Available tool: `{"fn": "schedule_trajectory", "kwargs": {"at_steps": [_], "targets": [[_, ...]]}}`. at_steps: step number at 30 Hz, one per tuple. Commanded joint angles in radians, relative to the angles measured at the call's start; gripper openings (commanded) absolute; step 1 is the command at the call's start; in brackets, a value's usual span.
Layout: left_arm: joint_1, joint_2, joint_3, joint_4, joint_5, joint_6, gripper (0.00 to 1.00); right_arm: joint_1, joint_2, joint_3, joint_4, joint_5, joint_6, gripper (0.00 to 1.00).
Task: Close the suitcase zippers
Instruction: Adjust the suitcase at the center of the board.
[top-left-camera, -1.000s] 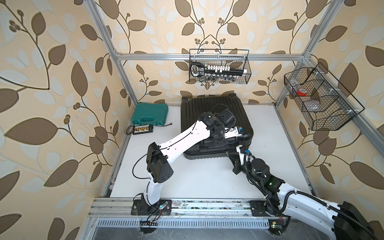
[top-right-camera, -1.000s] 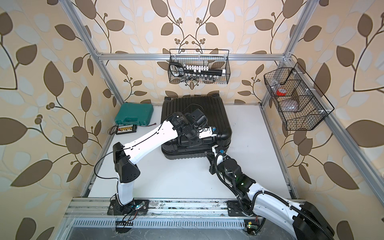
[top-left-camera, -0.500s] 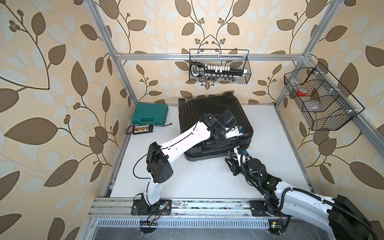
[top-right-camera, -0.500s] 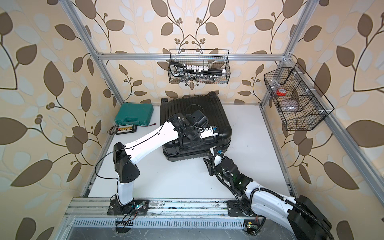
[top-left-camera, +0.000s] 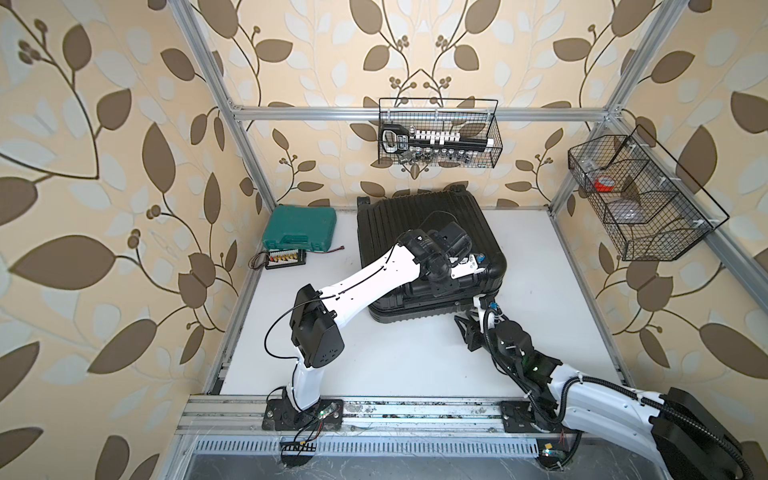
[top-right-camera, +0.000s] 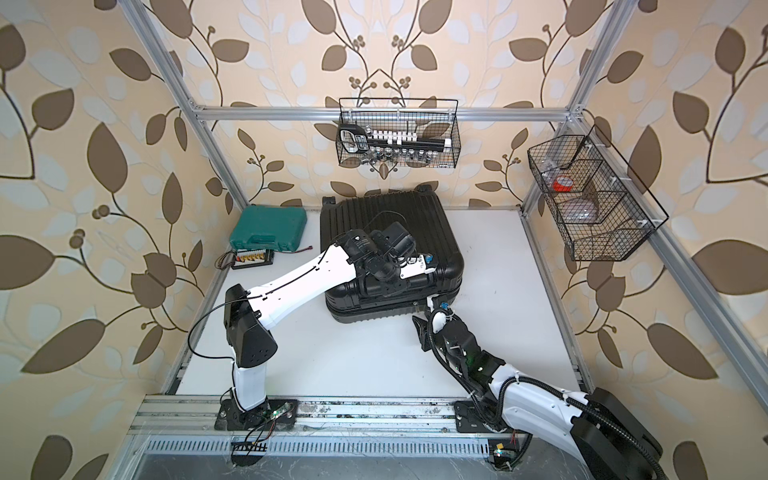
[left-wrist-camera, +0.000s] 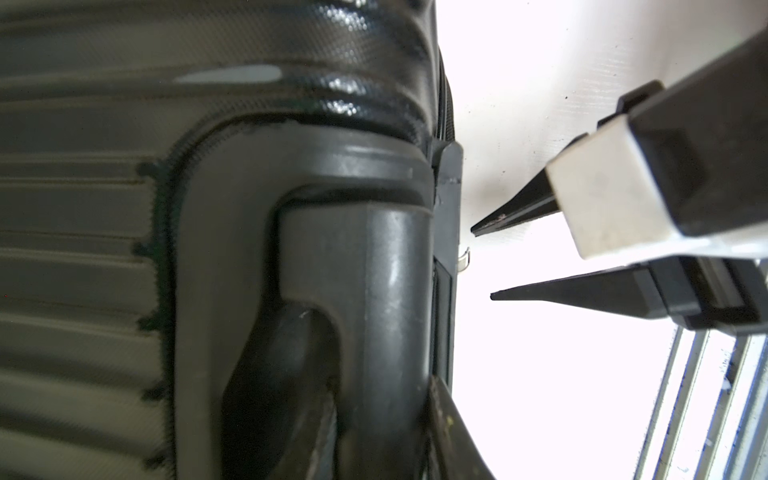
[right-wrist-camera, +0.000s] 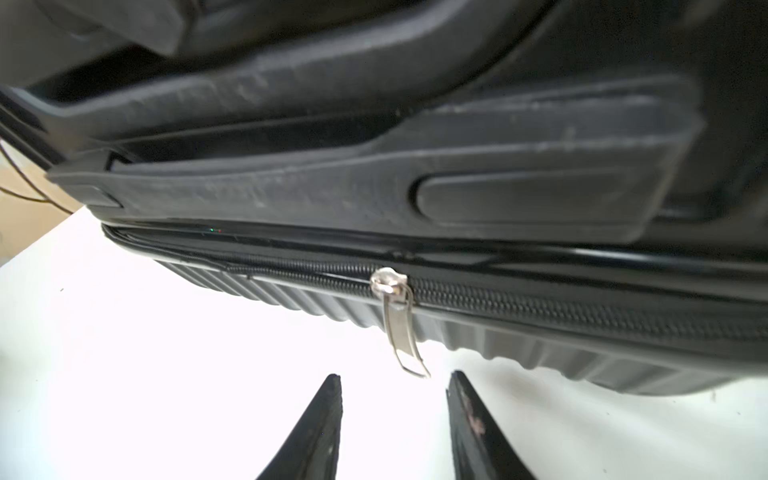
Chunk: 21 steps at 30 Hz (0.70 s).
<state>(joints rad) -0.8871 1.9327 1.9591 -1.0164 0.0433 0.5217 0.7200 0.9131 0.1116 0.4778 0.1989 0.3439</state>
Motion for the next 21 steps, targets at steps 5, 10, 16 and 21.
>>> {"fn": "schedule_trajectory", "kwargs": {"at_steps": [5,10,16,21], "targets": [[0.014,-0.1,0.02,0.061,-0.061,-0.045,0.11,-0.066,0.053,0.0,0.094,-0.062,-0.02,0.38],[0.014,-0.102,0.02,0.059,-0.057,-0.043,0.12,-0.112,0.096,0.023,0.127,-0.157,-0.053,0.38],[0.014,-0.103,0.02,0.059,-0.057,-0.04,0.12,-0.181,0.135,0.041,0.173,-0.338,-0.069,0.38],[0.014,-0.103,0.019,0.06,-0.054,-0.036,0.12,-0.198,0.164,0.065,0.179,-0.412,-0.077,0.38]]}}
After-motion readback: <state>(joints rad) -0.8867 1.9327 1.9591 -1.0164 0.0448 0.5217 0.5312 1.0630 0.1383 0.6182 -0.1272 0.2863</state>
